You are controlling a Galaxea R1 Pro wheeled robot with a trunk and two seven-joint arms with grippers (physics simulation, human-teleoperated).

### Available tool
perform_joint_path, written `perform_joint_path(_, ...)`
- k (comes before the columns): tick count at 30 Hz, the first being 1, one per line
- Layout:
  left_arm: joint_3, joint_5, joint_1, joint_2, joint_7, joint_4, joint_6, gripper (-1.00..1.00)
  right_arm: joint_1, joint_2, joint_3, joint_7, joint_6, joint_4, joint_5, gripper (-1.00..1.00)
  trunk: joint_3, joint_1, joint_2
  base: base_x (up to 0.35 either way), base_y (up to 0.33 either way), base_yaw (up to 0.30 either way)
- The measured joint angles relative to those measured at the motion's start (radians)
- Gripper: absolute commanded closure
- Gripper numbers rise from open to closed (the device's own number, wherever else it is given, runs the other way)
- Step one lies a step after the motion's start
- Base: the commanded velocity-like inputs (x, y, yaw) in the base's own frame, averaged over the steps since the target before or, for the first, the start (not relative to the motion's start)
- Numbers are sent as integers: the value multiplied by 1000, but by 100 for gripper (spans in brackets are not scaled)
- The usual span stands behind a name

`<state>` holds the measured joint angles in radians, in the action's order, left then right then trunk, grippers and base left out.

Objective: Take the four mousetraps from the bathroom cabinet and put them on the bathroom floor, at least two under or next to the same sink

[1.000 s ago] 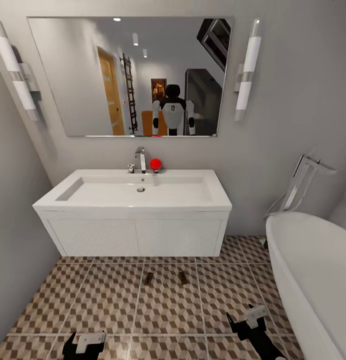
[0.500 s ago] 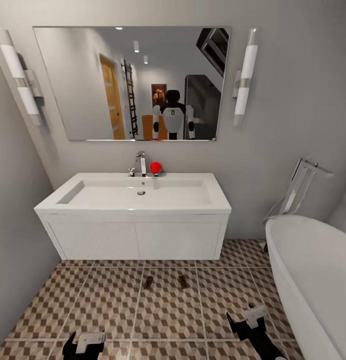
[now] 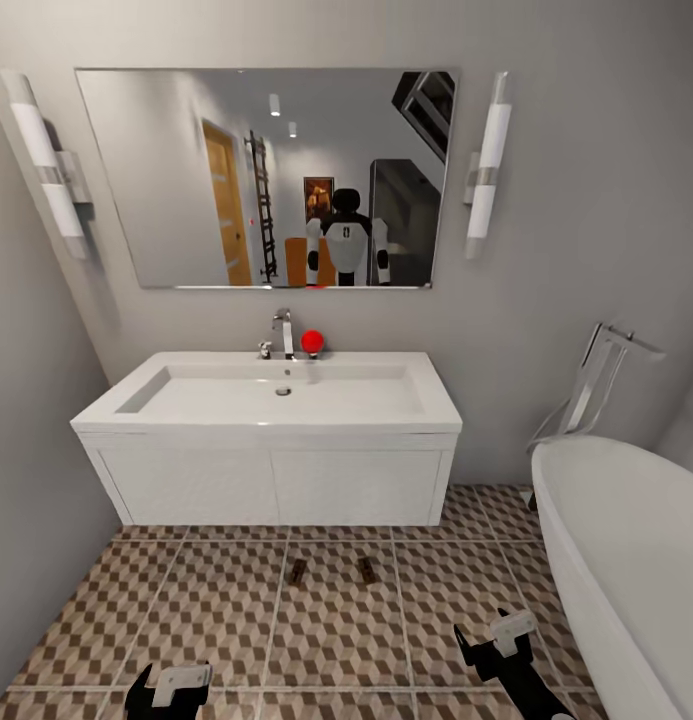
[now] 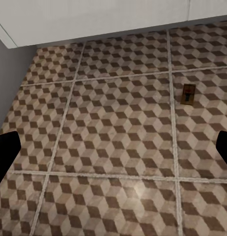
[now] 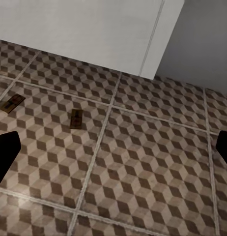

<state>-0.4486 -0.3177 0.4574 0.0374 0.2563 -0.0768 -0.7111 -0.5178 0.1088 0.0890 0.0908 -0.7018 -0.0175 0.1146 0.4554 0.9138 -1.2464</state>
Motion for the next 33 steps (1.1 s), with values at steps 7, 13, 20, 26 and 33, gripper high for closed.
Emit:
perform_joint_path(7, -1, -1, 0, 14, 11, 1, 1, -100, 0, -15, 1, -5, -4, 0, 1, -100, 0, 0, 0, 0, 0, 0)
perform_joint_path(13, -1, 0, 0, 25, 10, 2, 2, -100, 0, -32, 1, -6, -4, 0, 1, -100, 0, 0, 0, 0, 0, 0)
perform_joint_path(20, -2, 0, 0, 26, 9, 2, 2, -100, 0, -47, 0, -6, -4, 0, 0, -100, 0, 0, 0, 0, 0, 0)
perform_joint_path(26, -2, 0, 0, 26, 9, 2, 2, -100, 0, -48, 0, -6, -4, 0, 0, -100, 0, 0, 0, -4, 0, 0)
perform_joint_path(33, -1, 0, 0, 26, 9, 1, 1, -100, 0, -48, 0, -6, -4, 0, 0, -100, 0, 1, 0, -212, 0, 0)
